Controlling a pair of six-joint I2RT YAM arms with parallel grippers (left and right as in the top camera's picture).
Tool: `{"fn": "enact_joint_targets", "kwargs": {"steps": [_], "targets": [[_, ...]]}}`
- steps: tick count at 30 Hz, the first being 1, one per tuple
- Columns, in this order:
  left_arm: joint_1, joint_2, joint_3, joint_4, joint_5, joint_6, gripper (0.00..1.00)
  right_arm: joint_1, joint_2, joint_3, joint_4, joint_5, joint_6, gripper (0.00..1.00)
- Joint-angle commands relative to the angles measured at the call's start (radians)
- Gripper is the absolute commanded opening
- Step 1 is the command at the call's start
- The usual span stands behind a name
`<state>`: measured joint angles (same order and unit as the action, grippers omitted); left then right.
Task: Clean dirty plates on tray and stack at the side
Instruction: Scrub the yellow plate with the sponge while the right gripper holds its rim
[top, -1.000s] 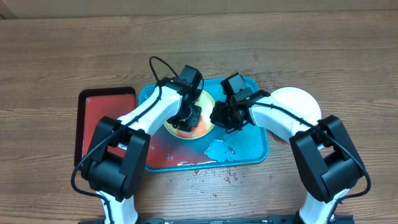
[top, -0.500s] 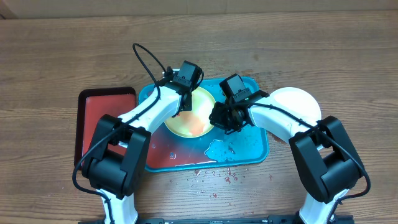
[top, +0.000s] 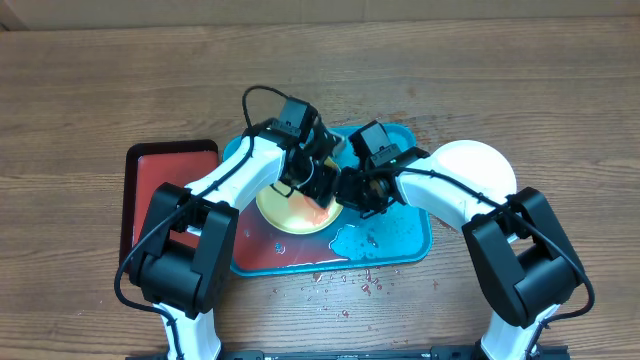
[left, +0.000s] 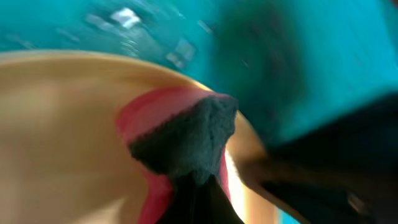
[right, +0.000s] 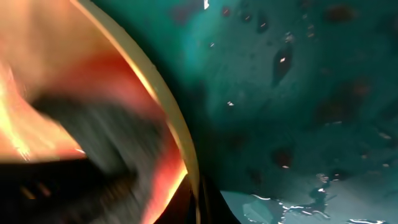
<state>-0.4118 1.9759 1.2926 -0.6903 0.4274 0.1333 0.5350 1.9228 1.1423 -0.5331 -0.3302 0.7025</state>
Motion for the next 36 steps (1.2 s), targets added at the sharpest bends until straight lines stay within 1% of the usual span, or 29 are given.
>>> {"fn": "enact_joint_targets", "kwargs": {"steps": [1,4,6,7,8,11,14,19,21,24,27,30,33,36], "targets": [[-0.008,0.016,-0.003,-0.063,0.139,0.171,0.04,0.014,-0.007,0.003,0.015,-0.008,-0.023,0.04],[-0.008,0.016,-0.003,-0.103,0.138,0.208,0.04,0.014,-0.007,0.003,0.015,-0.008,-0.023,0.04],[-0.006,0.016,-0.003,-0.117,0.109,0.211,0.04,0.014,-0.007,0.003,0.015,-0.008,-0.023,0.04],[-0.006,0.016,-0.003,-0.122,0.082,0.211,0.04,0.014,-0.007,0.003,0.015,-0.008,-0.023,0.04],[-0.006,0.016,-0.003,-0.126,0.021,0.2,0.04,0.014,-0.007,0.003,0.014,-0.008,-0.023,0.04],[-0.006,0.016,-0.003,-0.125,-0.123,0.12,0.04,0.014,-0.007,0.003,0.014,-0.008,-0.023,0.04],[-0.006,0.016,-0.003,-0.125,-0.362,-0.046,0.04,0.014,-0.007,0.003,0.014,-0.008,-0.023,0.04],[-0.006,0.016,-0.003,-0.142,-0.741,-0.384,0.04,0.013,-0.007,0.003,0.014,-0.008,-0.023,0.04],[-0.006,0.016,-0.003,-0.167,-0.863,-0.52,0.04,0.013,-0.007,0.003,0.011,-0.004,-0.023,0.04],[-0.006,0.016,-0.003,-0.206,-0.98,-0.671,0.04,0.013,-0.007,0.003,0.006,0.0,-0.023,0.04],[-0.006,0.016,-0.003,-0.228,-1.044,-0.742,0.04,0.013,-0.007,0.003,0.007,0.003,-0.023,0.04],[-0.006,0.016,-0.002,-0.223,-1.063,-0.751,0.04,0.013,-0.007,0.003,0.008,0.004,-0.023,0.04],[-0.006,0.015,0.011,-0.231,-1.035,-0.744,0.04,0.013,-0.007,0.003,0.007,0.007,-0.023,0.04],[-0.006,0.015,0.054,-0.285,-0.972,-0.732,0.04,0.013,-0.007,0.003,0.007,0.007,-0.023,0.04]]}}
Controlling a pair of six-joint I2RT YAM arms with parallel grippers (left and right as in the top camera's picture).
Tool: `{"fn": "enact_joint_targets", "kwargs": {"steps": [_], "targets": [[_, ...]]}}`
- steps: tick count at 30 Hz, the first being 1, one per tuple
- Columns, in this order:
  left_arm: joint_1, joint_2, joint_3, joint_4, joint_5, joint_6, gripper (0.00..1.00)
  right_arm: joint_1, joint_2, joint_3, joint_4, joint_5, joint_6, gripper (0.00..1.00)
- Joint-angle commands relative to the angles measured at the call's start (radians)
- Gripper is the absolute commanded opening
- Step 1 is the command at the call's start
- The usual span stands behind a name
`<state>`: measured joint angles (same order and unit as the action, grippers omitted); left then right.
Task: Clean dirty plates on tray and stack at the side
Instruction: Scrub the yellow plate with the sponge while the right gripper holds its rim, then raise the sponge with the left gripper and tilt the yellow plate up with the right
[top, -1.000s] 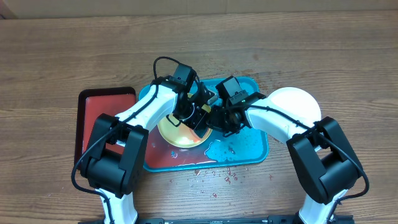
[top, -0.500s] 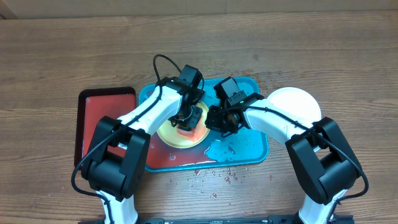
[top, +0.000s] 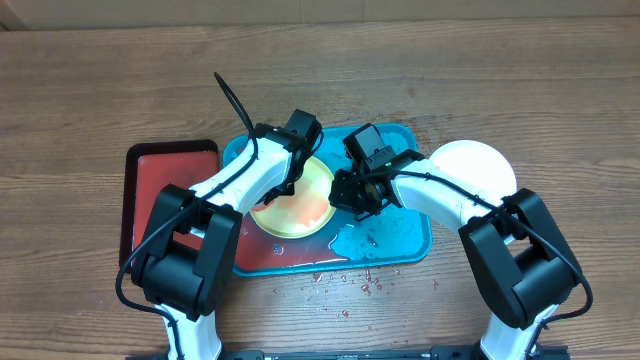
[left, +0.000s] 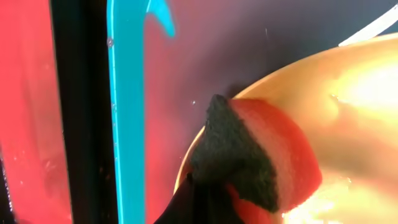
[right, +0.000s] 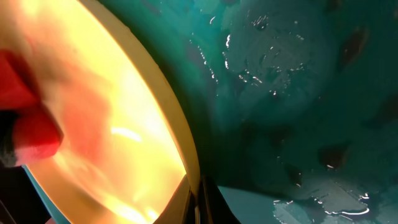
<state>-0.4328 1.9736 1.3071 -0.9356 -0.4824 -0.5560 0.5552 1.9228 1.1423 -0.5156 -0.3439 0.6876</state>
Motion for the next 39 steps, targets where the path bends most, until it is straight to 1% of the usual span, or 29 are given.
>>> {"fn": "enact_joint_targets", "kwargs": {"steps": [1,8,11,15,18,21,24,26,28,31,34,39], "targets": [[0.015,0.017,0.061,-0.067,-0.05,-0.042,0.04,-0.008,-0.007,0.003,-0.011,0.021,-0.008,0.04],[0.015,0.012,0.277,-0.256,-0.041,-0.042,0.04,-0.008,-0.007,0.003,-0.022,0.055,-0.008,0.04],[0.015,0.012,0.365,-0.295,-0.023,-0.042,0.04,-0.008,-0.008,0.004,-0.026,0.054,-0.008,0.04],[0.015,0.012,0.396,-0.267,0.074,-0.016,0.04,-0.007,-0.033,0.008,-0.049,0.056,-0.01,0.04],[0.015,0.017,0.393,-0.235,0.156,-0.016,0.04,-0.007,-0.079,0.029,-0.104,0.111,-0.034,0.04],[0.015,0.018,0.376,-0.209,0.216,-0.016,0.04,0.011,-0.138,0.045,-0.187,0.252,-0.034,0.04],[0.025,0.018,0.368,-0.204,0.325,-0.016,0.04,0.052,-0.21,0.045,-0.279,0.443,-0.034,0.04],[0.035,0.018,0.365,-0.195,0.372,-0.015,0.04,0.085,-0.251,0.045,-0.33,0.555,-0.032,0.04],[0.043,0.018,0.363,-0.183,0.392,-0.015,0.04,0.123,-0.29,0.045,-0.375,0.664,-0.022,0.04],[0.051,0.018,0.362,-0.17,0.388,0.0,0.04,0.183,-0.34,0.045,-0.451,0.847,0.031,0.04],[0.053,0.018,0.362,-0.167,0.381,0.035,0.04,0.248,-0.385,0.045,-0.554,1.057,0.123,0.04],[0.053,0.018,0.349,-0.167,0.378,0.04,0.04,0.304,-0.415,0.045,-0.657,1.221,0.181,0.04]]}}
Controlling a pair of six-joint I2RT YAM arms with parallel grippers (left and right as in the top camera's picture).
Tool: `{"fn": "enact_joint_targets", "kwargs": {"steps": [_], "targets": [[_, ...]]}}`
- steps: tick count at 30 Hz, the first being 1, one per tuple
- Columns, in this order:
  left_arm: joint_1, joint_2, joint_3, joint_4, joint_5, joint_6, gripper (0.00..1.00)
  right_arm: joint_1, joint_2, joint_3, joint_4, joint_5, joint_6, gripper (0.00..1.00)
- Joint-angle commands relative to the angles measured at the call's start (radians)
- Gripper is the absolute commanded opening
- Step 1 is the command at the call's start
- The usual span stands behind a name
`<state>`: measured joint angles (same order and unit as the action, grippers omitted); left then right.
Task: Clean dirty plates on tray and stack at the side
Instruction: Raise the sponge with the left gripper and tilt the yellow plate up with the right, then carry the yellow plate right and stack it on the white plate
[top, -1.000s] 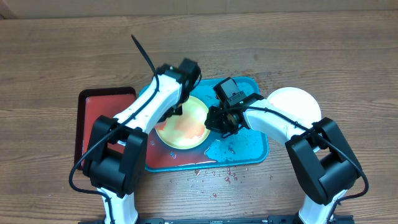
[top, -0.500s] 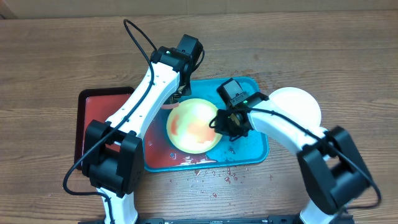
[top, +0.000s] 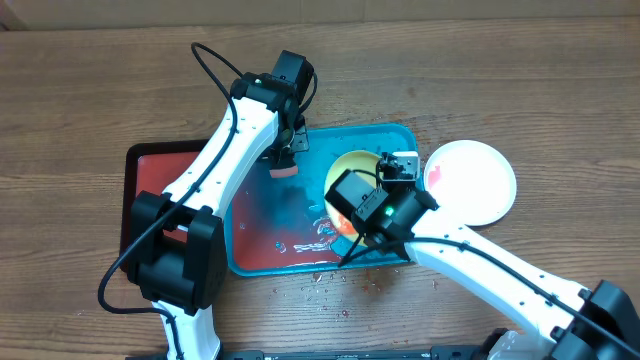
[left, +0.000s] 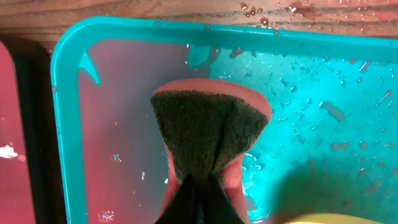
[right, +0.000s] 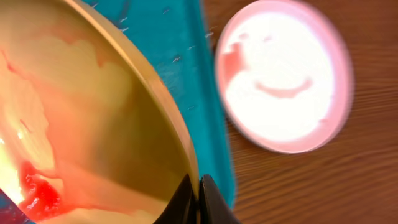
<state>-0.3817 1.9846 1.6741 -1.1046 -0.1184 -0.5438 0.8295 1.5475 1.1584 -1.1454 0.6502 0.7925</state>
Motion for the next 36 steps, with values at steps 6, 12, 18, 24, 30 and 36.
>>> {"fn": "enact_joint_targets", "kwargs": {"steps": [6,12,18,24,30,36], "targets": [[0.002,0.007,-0.054,0.014,0.015,0.027,0.04,0.097,-0.063,0.029,-0.095,0.356,0.077,0.04],[0.002,0.007,-0.107,0.038,0.038,0.027,0.04,0.166,-0.1,0.029,-0.134,0.472,0.095,0.04],[0.002,0.007,-0.13,0.05,0.042,0.027,0.04,0.232,-0.122,0.029,-0.206,0.651,0.201,0.04],[0.002,0.007,-0.13,0.051,0.042,0.027,0.04,0.243,-0.122,0.029,-0.252,0.766,0.2,0.04],[0.002,0.007,-0.13,0.059,0.042,0.027,0.04,0.243,-0.122,0.029,-0.259,0.798,0.2,0.04],[0.002,0.007,-0.13,0.061,0.042,0.027,0.04,0.243,-0.122,0.029,-0.25,0.805,0.215,0.04]]}}
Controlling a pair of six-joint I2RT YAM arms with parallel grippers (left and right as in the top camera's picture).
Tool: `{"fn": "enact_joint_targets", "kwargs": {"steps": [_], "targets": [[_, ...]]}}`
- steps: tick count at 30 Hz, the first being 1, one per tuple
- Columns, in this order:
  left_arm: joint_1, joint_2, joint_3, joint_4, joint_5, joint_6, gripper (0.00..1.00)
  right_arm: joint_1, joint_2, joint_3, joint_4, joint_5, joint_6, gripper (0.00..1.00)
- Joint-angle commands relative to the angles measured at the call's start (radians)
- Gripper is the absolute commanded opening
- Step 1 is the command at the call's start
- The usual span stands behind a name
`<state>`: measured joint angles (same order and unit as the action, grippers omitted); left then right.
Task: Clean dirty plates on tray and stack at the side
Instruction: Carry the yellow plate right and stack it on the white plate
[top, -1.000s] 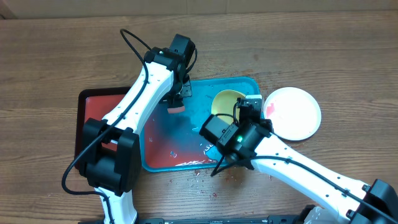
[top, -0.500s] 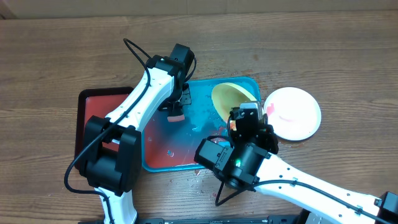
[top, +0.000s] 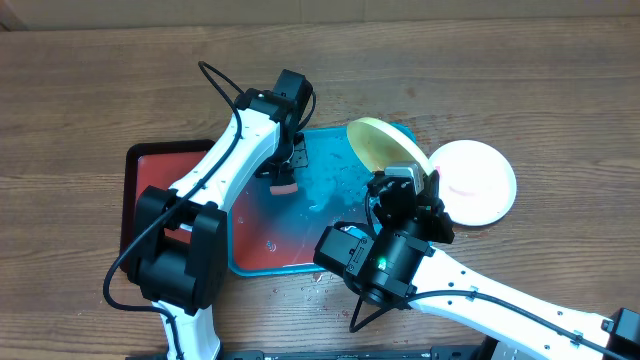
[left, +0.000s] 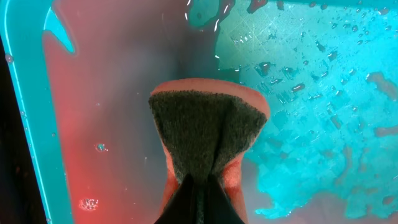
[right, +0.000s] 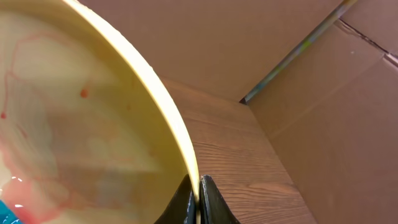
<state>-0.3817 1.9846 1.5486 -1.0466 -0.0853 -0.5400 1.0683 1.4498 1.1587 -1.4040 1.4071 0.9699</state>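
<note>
The yellow plate (top: 385, 147) is lifted off the tray and tipped on edge, its rim pinched in my right gripper (right: 198, 186), which is shut on it. Thin red streaks show on the plate's face (right: 74, 143). A white plate (top: 480, 180) with a faint red smear lies on the table right of the teal tray (top: 330, 240). My left gripper (left: 199, 186) is shut on a red sponge (left: 208, 134) with a dark scrubbing face, held low over the tray's left part, where the sponge (top: 284, 185) shows from above.
A dark tray with a red inside (top: 160, 190) lies left of the teal tray, partly under it. Water pools on the teal tray's floor (left: 311, 93) and drops dot the wood in front of it (top: 340, 285). Cardboard walls (right: 311, 74) stand behind the table.
My right gripper has raised the yellow plate from over the tray's right part and tipped it on edge, facing the far wall. My left gripper with the sponge sits lower and slightly nearer in the tray.
First the sponge in my left gripper was against the yellow plate, held by its rim in my right gripper over the tray. Then the sponge was at the plate's left edge. Later the sponge was apart at the tray's far left, the plate lifted, and now it is tipped up.
</note>
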Motion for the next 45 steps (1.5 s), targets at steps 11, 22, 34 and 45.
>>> {"fn": "enact_joint_targets", "kwargs": {"steps": [11,22,34,45], "targets": [[0.002,0.007,-0.005,-0.002,0.008,0.024,0.04,-0.12,-0.024,0.014,0.008,-0.36,0.417,0.04],[0.002,0.007,-0.005,-0.001,0.008,0.024,0.04,-0.542,-0.025,0.01,0.197,-0.751,0.055,0.04],[0.002,0.007,-0.005,0.0,0.008,0.032,0.04,-1.044,-0.025,-0.028,0.38,-1.213,-0.277,0.04],[0.007,-0.005,0.045,-0.062,0.008,0.136,0.04,-1.162,-0.023,-0.251,0.544,-1.229,-0.294,0.05]]}}
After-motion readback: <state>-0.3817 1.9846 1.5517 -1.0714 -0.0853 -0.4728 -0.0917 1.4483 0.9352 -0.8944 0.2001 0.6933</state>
